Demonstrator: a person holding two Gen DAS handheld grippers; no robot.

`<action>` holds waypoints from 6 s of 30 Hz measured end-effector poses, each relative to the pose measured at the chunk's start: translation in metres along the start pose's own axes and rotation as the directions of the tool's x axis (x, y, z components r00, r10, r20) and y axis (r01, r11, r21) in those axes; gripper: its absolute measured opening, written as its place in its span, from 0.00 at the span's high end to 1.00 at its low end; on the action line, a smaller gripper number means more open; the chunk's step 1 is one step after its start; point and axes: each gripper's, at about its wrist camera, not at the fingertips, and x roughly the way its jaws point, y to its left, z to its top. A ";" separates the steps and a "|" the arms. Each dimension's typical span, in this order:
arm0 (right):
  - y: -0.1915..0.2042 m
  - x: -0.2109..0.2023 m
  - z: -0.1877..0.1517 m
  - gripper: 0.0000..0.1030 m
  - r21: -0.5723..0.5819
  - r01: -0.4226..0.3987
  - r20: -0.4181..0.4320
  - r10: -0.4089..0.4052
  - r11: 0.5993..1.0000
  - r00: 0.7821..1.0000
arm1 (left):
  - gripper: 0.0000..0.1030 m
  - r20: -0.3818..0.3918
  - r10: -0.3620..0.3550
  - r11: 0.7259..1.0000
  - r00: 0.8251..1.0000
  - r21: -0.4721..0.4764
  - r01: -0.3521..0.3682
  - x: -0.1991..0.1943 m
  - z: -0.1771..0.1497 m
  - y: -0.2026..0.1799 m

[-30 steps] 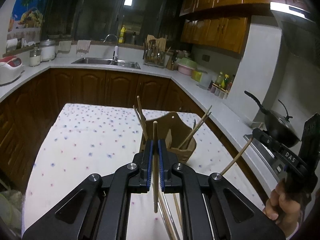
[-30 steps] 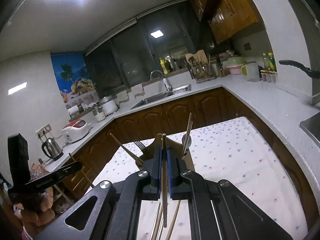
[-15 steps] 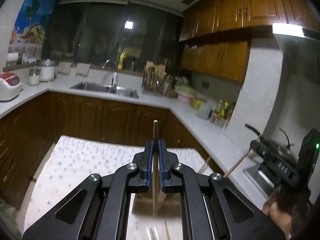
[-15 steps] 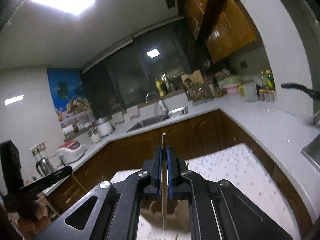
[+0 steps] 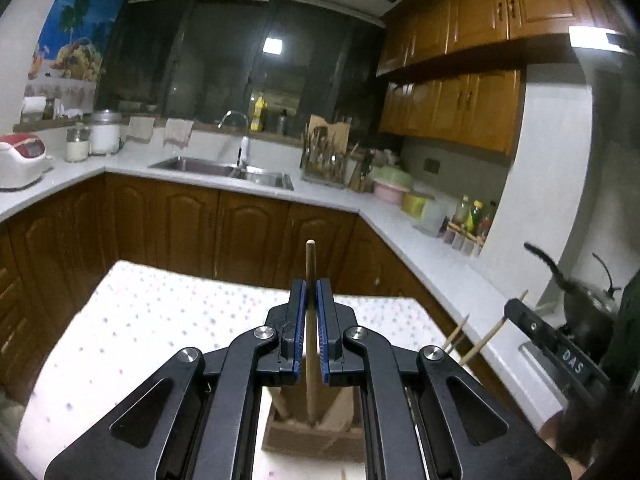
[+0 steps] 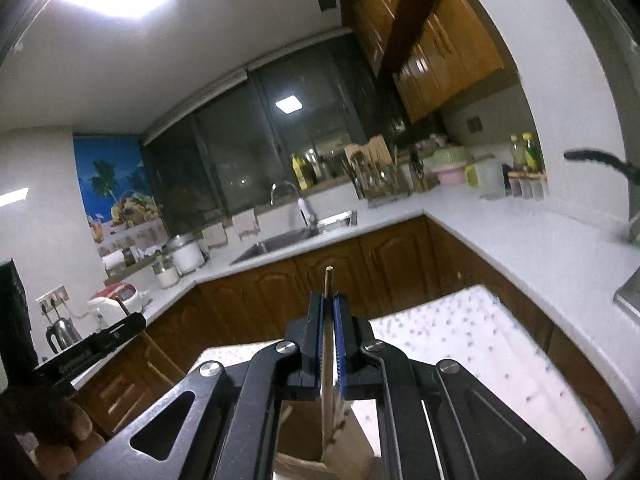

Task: Organize utensils
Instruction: 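Lower both chopsticks into the wooden holder and open both tools, then move both open tools back to the remaining chopsticks on the table, then close the right tool on a wooden chopstick while the left tool closes on a steel chopstick, then lift both held chopsticks toward the wooden holder, then lower both chopsticks into the wooden holder and open both tools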

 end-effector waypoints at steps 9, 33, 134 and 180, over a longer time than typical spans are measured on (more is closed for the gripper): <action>-0.005 0.015 -0.029 0.94 -0.015 -0.003 -0.111 0.002 1.000 0.994 | 0.95 -0.107 0.005 0.999 0.994 -0.037 -0.009 0.017 -0.034 0.015; -0.016 0.003 -0.028 0.37 0.068 -0.010 -0.102 0.017 0.998 0.995 | 0.48 -0.093 -0.034 0.997 0.995 -0.067 0.028 -0.013 -0.027 0.018; -0.055 -0.019 -0.205 0.86 -0.181 0.102 -0.578 -0.190 0.978 0.794 | 0.87 -0.592 0.163 0.972 0.789 0.235 -0.024 0.037 -0.211 -0.015; 0.016 -0.117 -0.066 0.95 -0.057 -0.096 -0.225 0.081 0.994 0.971 | 0.96 -0.274 -0.074 0.997 0.959 0.004 0.078 -0.119 -0.079 0.015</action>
